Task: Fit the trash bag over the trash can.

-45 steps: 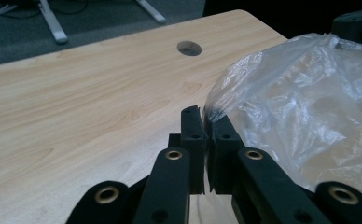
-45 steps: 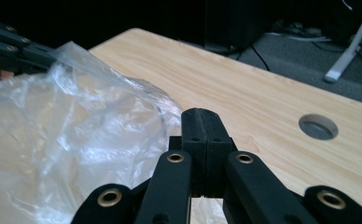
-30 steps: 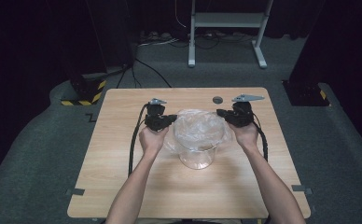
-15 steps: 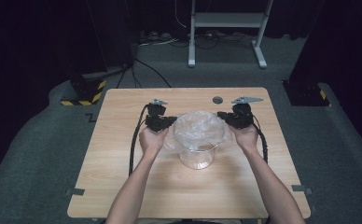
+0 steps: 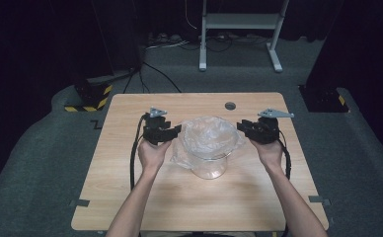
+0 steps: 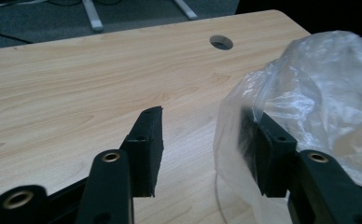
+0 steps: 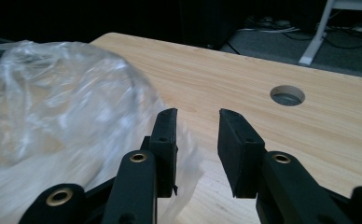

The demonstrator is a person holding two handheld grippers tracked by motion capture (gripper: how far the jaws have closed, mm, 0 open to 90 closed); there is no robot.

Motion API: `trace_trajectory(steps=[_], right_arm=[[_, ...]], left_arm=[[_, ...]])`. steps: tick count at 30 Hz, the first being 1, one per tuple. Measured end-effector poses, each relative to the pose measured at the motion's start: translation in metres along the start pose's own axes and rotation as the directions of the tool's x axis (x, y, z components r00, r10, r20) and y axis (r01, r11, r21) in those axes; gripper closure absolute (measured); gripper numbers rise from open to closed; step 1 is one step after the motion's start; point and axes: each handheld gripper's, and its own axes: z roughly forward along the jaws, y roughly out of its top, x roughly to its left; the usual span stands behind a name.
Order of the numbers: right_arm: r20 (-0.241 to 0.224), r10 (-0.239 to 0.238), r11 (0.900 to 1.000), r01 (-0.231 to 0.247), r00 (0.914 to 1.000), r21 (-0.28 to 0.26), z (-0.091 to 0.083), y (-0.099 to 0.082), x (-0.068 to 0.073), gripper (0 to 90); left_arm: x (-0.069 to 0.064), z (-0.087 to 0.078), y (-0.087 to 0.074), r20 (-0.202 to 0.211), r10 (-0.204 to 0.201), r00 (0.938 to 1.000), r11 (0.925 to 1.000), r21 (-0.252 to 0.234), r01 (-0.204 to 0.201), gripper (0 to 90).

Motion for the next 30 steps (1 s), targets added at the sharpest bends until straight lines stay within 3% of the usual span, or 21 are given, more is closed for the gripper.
trace_trajectory(steps=[9, 13, 17, 21, 26, 30], right_arm=[[-0.072, -0.024, 0.9992, 0.021, 0.9972, -0.035, -0.029, -0.018, 0.009, 65.6], [-0.095, -0.036, 0.9992, 0.034, 0.9948, -0.023, -0.034, -0.026, 0.012, 64.2], [-0.102, -0.063, 0.9980, 0.064, 0.9928, 0.003, -0.034, -0.034, 0.016, 62.4], [-0.126, -0.070, 0.9975, 0.068, 0.9895, -0.020, -0.038, -0.038, 0.018, 61.4], [-0.169, -0.106, 0.9937, 0.099, 0.9798, -0.052, -0.047, -0.037, 0.026, 61.2], [-0.202, -0.146, 0.9889, 0.138, 0.9684, -0.054, -0.051, -0.039, 0.035, 61.2]], left_arm=[[0.001, -0.013, -0.011, 0.047, -0.027, 0.9986, 0.9996, 0.012, 0.026, 45.4], [-0.001, -0.015, -0.019, 0.061, -0.018, 0.9980, 0.9995, 0.027, 0.017, 43.6], [-0.008, -0.023, -0.026, 0.076, 0.014, 0.9970, 0.9998, 0.011, -0.015, 40.7], [-0.011, -0.036, -0.031, 0.090, 0.024, 0.9957, 0.9997, -0.006, -0.024, 37.2], [-0.023, -0.050, -0.038, 0.124, 0.072, 0.9897, 0.9974, -0.011, -0.071, 35.9], [-0.032, -0.055, -0.046, 0.165, 0.081, 0.9831, 0.9966, 0.001, -0.082, 37.8]])
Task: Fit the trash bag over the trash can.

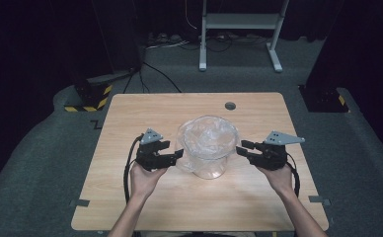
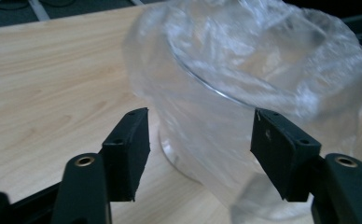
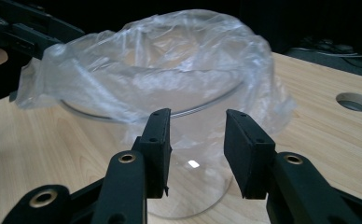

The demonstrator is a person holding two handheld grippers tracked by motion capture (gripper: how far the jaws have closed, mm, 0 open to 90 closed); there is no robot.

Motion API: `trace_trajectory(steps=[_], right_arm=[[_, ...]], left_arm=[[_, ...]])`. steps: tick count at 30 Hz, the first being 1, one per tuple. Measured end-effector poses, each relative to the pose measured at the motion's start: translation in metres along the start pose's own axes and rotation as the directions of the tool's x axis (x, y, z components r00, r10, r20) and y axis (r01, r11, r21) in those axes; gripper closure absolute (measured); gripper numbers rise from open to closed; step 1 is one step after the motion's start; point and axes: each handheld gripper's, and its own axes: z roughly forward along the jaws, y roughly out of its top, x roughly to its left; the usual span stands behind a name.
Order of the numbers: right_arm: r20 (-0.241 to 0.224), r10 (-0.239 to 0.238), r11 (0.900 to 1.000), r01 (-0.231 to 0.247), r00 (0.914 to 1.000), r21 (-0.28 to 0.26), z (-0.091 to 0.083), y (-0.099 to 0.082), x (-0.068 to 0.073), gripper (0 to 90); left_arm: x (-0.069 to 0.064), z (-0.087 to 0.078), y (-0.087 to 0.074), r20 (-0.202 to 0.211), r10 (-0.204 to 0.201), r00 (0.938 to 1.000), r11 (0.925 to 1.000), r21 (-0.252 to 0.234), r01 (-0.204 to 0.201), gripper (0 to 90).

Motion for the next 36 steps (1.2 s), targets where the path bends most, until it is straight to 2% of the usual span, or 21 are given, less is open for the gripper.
trace_trajectory(steps=[3, 5, 7, 10, 14, 16, 19, 24, 28, 30, 33, 34, 36], right_arm=[[-0.019, -0.018, 0.9998, 0.018, 0.9997, 0.007, 0.002, -0.001, 0.004, 61.2], [-0.029, -0.028, 0.9995, 0.029, 0.9992, 0.009, 0.004, -0.001, 0.005, 61.3], [-0.036, -0.041, 0.9991, 0.041, 0.9985, 0.012, 0.004, -0.002, 0.007, 61.6], [-0.047, -0.078, 0.9964, 0.079, 0.9959, 0.030, 0.005, -0.005, 0.011, 63.8], [-0.058, -0.119, 0.9904, 0.123, 0.9911, 0.063, 0.008, -0.008, 0.015, 74.5], [-0.054, -0.142, 0.9866, 0.146, 0.9883, 0.072, 0.011, -0.008, 0.017, 80.5], [-0.053, -0.156, 0.9841, 0.160, 0.9864, 0.078, 0.013, -0.009, 0.017, 89.4], [-0.058, -0.183, 0.9750, 0.189, 0.9813, 0.116, 0.016, -0.014, 0.019, 90.0], [-0.066, -0.193, 0.9679, 0.201, 0.9791, 0.151, 0.018, -0.020, 0.019, 90.0], [-0.062, -0.191, 0.9674, 0.199, 0.9796, 0.157, 0.018, -0.022, 0.018, 90.0], [-0.062, -0.179, 0.9761, 0.185, 0.9818, 0.113, 0.011, -0.021, 0.017, 89.0], [-0.061, -0.172, 0.9801, 0.177, 0.9832, 0.089, 0.007, -0.019, 0.017, 85.7], [-0.049, -0.170, 0.9839, 0.173, 0.9841, 0.047, 0.000, -0.015, 0.018, 80.0]], left_arm=[[-0.005, 0.004, -0.005, 0.013, 0.014, 0.9998, 0.9994, 0.031, -0.015, 42.1], [-0.007, 0.009, -0.008, 0.028, 0.019, 0.9994, 0.9981, 0.058, -0.021, 48.3], [-0.007, 0.014, -0.011, 0.051, 0.013, 0.9986, 0.9961, 0.087, -0.017, 57.3], [-0.008, 0.023, -0.016, 0.082, 0.024, 0.9964, 0.9912, 0.128, -0.034, 71.5], [-0.008, 0.033, -0.019, 0.101, 0.032, 0.9943, 0.9837, 0.173, -0.050, 86.1], [-0.007, 0.037, -0.021, 0.101, 0.030, 0.9945, 0.9815, 0.185, -0.048, 89.1], [-0.007, 0.039, -0.021, 0.094, 0.035, 0.9950, 0.9794, 0.195, -0.053, 89.8], [-0.002, 0.041, -0.023, 0.057, 0.056, 0.9968, 0.9743, 0.215, -0.067, 90.0], [0.005, 0.044, -0.028, 0.041, 0.045, 0.9982, 0.9714, 0.231, -0.053, 90.0], [0.009, 0.045, -0.033, 0.033, 0.035, 0.9989, 0.9701, 0.239, -0.042, 90.0], [0.012, 0.042, -0.036, 0.019, 0.034, 0.9992, 0.9737, 0.225, -0.038, 89.7], [0.012, 0.040, -0.036, 0.013, 0.045, 0.9989, 0.9770, 0.208, -0.047, 88.8], [0.011, 0.035, -0.035, 0.007, 0.047, 0.9989, 0.9841, 0.171, -0.047, 79.3]])
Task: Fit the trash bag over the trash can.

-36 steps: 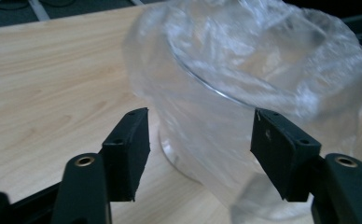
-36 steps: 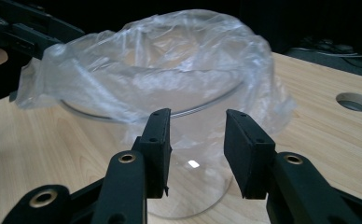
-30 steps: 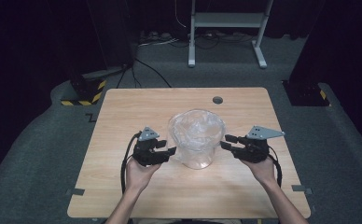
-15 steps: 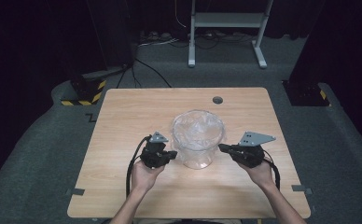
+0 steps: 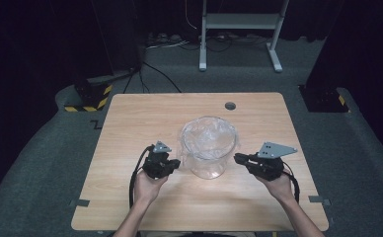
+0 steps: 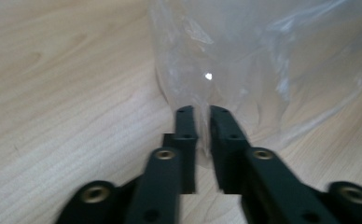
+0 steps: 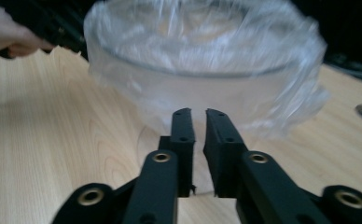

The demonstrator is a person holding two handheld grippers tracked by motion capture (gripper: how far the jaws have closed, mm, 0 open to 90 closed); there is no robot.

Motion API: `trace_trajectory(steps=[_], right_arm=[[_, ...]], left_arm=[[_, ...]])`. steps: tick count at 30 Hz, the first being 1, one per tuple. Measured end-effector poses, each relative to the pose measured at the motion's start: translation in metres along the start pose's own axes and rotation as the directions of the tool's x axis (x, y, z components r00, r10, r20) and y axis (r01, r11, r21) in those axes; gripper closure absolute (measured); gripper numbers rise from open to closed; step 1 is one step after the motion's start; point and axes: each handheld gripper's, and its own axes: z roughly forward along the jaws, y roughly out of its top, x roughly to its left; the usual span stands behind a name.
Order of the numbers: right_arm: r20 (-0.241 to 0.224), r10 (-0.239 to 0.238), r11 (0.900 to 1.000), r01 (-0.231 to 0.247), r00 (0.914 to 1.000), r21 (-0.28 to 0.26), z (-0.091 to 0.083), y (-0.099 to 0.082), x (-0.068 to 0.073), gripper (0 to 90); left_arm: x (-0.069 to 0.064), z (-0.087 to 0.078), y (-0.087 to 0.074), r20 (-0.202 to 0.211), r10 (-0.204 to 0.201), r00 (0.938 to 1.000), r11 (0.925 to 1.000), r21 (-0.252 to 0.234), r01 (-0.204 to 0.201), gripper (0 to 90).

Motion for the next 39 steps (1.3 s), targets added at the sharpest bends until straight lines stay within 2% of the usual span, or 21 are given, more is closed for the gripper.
trace_trajectory(steps=[3, 5, 7, 9, 12, 14, 17, 20, 23, 26, 29, 33, 39], right_arm=[[0.027, 0.002, 0.9992, -0.001, 0.9996, -0.041, -0.006, 0.005, 0.000, 72.6], [0.040, 0.010, 0.9984, -0.008, 0.9992, -0.056, -0.006, 0.007, 0.000, 69.9], [0.046, 0.037, 0.9975, -0.035, 0.9982, -0.061, -0.003, 0.007, -0.001, 69.5], [0.047, 0.069, 0.9950, -0.065, 0.9965, -0.077, 0.000, 0.006, -0.003, 69.3], [0.056, 0.100, 0.9891, -0.093, 0.9935, -0.115, 0.001, 0.010, -0.005, 68.7], [0.058, 0.101, 0.9872, -0.093, 0.9932, -0.129, 0.002, 0.015, -0.004, 68.9], [0.066, 0.072, 0.9916, -0.064, 0.9952, -0.113, 0.005, 0.019, -0.001, 69.9], [0.048, 0.065, 0.9945, -0.061, 0.9967, -0.085, 0.007, 0.014, -0.001, 69.8], [0.049, 0.078, 0.9930, -0.073, 0.9958, -0.093, 0.004, 0.014, -0.003, 69.0], [0.041, 0.083, 0.9902, -0.077, 0.9957, -0.116, 0.001, 0.024, -0.004, 66.7], [0.034, 0.065, 0.9900, -0.061, 0.9973, -0.127, 0.003, 0.037, -0.003, 64.1], [-0.011, 0.050, 0.9951, -0.050, 0.9987, -0.085, 0.020, 0.052, -0.001, 58.8], [-0.099, 0.031, 0.9984, -0.035, 0.9947, -0.044, 0.047, 0.061, 0.005, 47.5]], left_arm=[[-0.002, -0.008, 0.001, 0.008, -0.017, 0.9998, 0.9979, -0.063, 0.017, 64.1], [-0.002, -0.014, 0.002, 0.011, -0.028, 0.9995, 0.9944, -0.102, 0.029, 58.8], [-0.001, -0.021, 0.004, 0.030, -0.052, 0.9982, 0.9885, -0.141, 0.056, 55.2], [0.000, -0.028, 0.006, 0.027, -0.064, 0.9976, 0.9833, -0.169, 0.067, 52.0], [0.001, -0.034, 0.014, 0.006, -0.051, 0.9987, 0.9818, -0.183, 0.051, 47.7], [-0.001, -0.037, 0.019, -0.006, -0.040, 0.9992, 0.9814, -0.188, 0.038, 46.6], [0.000, -0.039, 0.026, -0.008, -0.039, 0.9992, 0.9776, -0.207, 0.037, 46.4], [0.003, -0.040, 0.035, -0.018, -0.051, 0.9985, 0.9737, -0.223, 0.046, 46.0], [0.006, -0.039, 0.048, -0.027, -0.047, 0.9985, 0.9731, -0.227, 0.040, 45.1], [0.009, -0.033, 0.061, -0.027, -0.047, 0.9985, 0.9747, -0.220, 0.040, 42.6], [0.013, -0.024, 0.076, -0.023, -0.043, 0.9988, 0.9786, -0.202, 0.038, 37.0], [0.018, -0.007, 0.093, -0.032, -0.059, 0.9977, 0.9833, -0.174, 0.053, 25.2], [0.016, 0.019, 0.109, -0.037, -0.022, 0.9991, 0.9914, -0.130, 0.017, 20.7]])
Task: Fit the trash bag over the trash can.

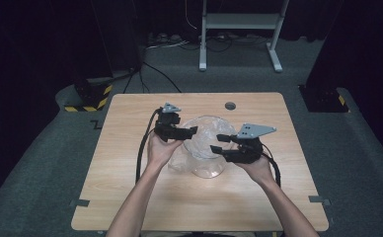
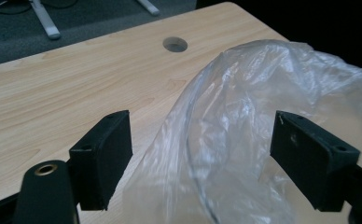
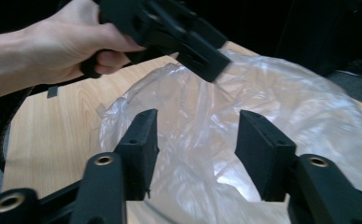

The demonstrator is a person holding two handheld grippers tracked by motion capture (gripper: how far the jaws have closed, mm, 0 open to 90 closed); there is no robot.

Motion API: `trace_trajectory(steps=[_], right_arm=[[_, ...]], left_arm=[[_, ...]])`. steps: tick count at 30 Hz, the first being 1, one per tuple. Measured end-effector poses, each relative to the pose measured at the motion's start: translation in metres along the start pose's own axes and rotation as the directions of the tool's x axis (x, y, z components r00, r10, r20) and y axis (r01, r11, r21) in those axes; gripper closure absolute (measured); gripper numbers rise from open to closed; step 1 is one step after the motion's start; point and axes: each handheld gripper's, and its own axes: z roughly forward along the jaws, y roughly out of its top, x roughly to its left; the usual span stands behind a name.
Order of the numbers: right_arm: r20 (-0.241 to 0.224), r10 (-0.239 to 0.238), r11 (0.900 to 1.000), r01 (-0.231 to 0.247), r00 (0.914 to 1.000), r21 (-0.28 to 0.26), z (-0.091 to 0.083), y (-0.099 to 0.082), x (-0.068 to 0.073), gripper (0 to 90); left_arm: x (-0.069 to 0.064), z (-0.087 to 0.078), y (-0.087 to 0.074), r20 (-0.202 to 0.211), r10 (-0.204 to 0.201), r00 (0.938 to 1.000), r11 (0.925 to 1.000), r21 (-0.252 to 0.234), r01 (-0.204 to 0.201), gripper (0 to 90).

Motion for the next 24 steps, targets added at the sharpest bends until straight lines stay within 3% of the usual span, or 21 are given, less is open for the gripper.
trace_trajectory(steps=[4, 8, 16, 17, 20, 24], right_arm=[[-0.040, -0.003, 0.9991, 0.004, 0.9992, 0.043, 0.011, 0.001, 0.000, 44.5], [-0.040, -0.031, 0.9956, 0.035, 0.9987, 0.087, 0.015, -0.002, 0.001, 44.5], [-0.084, -0.057, 0.9913, 0.066, 0.9949, 0.114, 0.014, -0.001, 0.006, 49.1], [-0.095, -0.058, 0.9908, 0.069, 0.9938, 0.116, 0.013, -0.001, 0.007, 50.0], [-0.110, -0.057, 0.9918, 0.069, 0.9922, 0.108, 0.011, 0.000, 0.009, 51.6], [-0.152, -0.019, 0.9943, 0.035, 0.9882, 0.101, 0.007, -0.001, 0.007, 52.8]], left_arm=[[0.001, 0.014, 0.002, -0.001, -0.005, 1.0000, 0.9997, 0.025, 0.005, 20.3], [0.004, 0.026, 0.003, -0.032, -0.010, 0.9994, 0.9983, 0.058, 0.012, 22.4], [0.011, 0.038, 0.008, -0.056, -0.066, 0.9962, 0.9950, 0.071, 0.070, 27.4], [0.011, 0.040, 0.009, -0.042, -0.076, 0.9962, 0.9942, 0.073, 0.079, 26.9], [0.008, 0.043, 0.010, -0.050, -0.063, 0.9968, 0.9951, 0.073, 0.066, 27.4], [0.005, 0.045, 0.009, -0.037, -0.058, 0.9976, 0.9959, 0.068, 0.061, 29.0]])
